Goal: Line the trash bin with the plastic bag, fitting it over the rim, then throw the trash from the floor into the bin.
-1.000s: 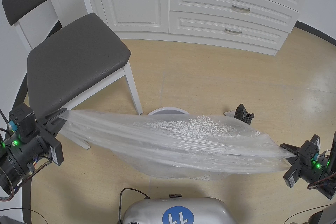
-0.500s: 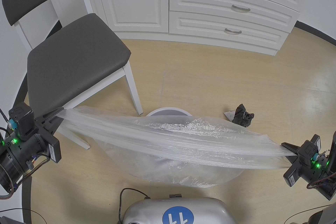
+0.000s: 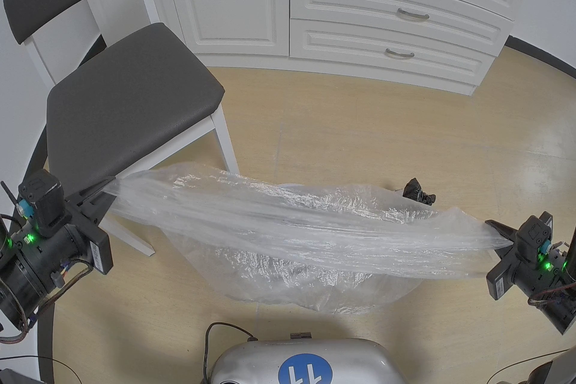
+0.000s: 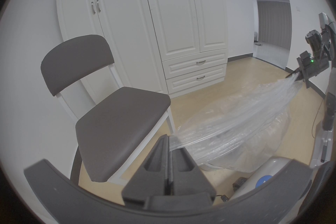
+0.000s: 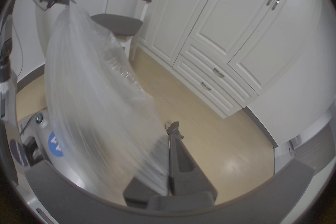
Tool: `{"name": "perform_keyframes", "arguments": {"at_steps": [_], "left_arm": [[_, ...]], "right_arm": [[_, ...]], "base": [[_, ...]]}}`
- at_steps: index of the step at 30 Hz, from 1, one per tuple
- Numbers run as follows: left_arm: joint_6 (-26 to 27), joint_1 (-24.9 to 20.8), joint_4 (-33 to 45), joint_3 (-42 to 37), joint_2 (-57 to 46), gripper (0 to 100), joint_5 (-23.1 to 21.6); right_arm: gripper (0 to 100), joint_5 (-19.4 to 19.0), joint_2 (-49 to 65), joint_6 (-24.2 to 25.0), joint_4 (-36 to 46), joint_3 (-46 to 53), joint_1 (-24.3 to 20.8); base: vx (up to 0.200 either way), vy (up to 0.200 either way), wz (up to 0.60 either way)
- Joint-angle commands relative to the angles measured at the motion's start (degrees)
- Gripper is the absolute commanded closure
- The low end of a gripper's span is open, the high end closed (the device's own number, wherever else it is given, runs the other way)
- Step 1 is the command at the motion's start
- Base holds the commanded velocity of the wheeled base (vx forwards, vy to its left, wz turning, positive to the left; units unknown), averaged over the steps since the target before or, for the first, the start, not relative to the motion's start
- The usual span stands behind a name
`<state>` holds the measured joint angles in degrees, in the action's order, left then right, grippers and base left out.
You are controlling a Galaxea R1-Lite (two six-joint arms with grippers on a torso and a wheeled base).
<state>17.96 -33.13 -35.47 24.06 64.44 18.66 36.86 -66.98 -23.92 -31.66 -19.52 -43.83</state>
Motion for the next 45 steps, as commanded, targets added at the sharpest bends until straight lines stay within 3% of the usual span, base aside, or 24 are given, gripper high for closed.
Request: {"name": "perform_keyframes", "arguments": {"at_steps": [1, 6, 12, 18, 27, 29, 32, 33, 34, 35, 39, 43, 44, 45], "left_arm": [[-0.3, -5.4, -2.1, -0.8, 2.9, 100, -0.7], [-2.5, -10.7, -6.8, -1.1, 8.4, 100, -0.6], [-3.3, -14.1, -19.9, -1.3, 16.6, 100, -0.3], [-6.2, -17.6, -29.7, -1.1, 23.4, 100, -0.2], [-6.4, -19.6, -38.4, -1.1, 28.8, 100, 2.2], [-6.7, -20.3, -39.4, -1.3, 29.1, 100, 2.2], [-8.3, -21.4, -40.2, -1.3, 29.1, 100, 2.2], [-8.3, -21.4, -40.2, -1.3, 29.1, 100, 2.2], [-10.0, -21.6, -40.2, -1.4, 28.9, 100, 2.3], [-10.7, -21.6, -40.2, -1.4, 28.8, 100, 2.3], [-14.1, -20.9, -40.2, -1.0, 28.8, 100, 3.2], [-15.6, -19.1, -40.2, -0.1, 28.6, 100, 3.4], [-15.6, -19.0, -40.2, -0.1, 28.6, 100, 3.4], [-15.7, -18.1, -40.2, 0.2, 28.3, 100, 3.3]], "right_arm": [[100, -0.8, -5.4, 0.1, -5.3, 0.4, -0.7], [100, -3.1, -9.9, 0.1, -12.8, 1.3, -1.3], [100, -5.2, -13.7, -0.5, -22.0, 2.8, -2.4], [100, -5.3, -14.1, -0.5, -23.0, 2.4, -2.8], [100, -5.1, -16.0, 1.9, -26.7, -0.3, -7.9], [100, -5.2, -18.1, 5.8, -29.4, -1.8, -9.0], [100, -4.8, -22.6, 17.0, -30.7, -5.6, -10.3], [100, -4.8, -22.6, 17.0, -30.7, -5.6, -10.3], [100, -4.6, -24.9, 25.9, -30.4, -6.8, -11.3], [100, -4.5, -25.5, 29.1, -30.2, -7.1, -11.7], [100, -4.5, -27.2, 38.2, -28.2, -12.1, -11.8], [100, -4.6, -26.8, 49.5, -15.5, -20.6, -11.7], [100, -4.6, -26.8, 49.9, -14.9, -21.0, -11.6], [100, -5.1, -27.4, 56.7, -5.3, -26.1, -10.8]], "base": [[0.000, 0.000, 0.00], [0.000, 0.000, 0.00], [0.000, 0.000, 0.00], [0.000, 0.000, 0.00], [0.000, 0.000, 0.00], [0.000, 0.000, 0.00], [0.000, 0.000, 0.00], [0.000, 0.000, 0.00], [0.000, 0.000, 0.00], [0.000, 0.000, 0.00], [0.000, 0.000, 0.00], [0.000, 0.000, 0.00], [0.000, 0.000, 0.00], [0.000, 0.000, 0.00]]}}
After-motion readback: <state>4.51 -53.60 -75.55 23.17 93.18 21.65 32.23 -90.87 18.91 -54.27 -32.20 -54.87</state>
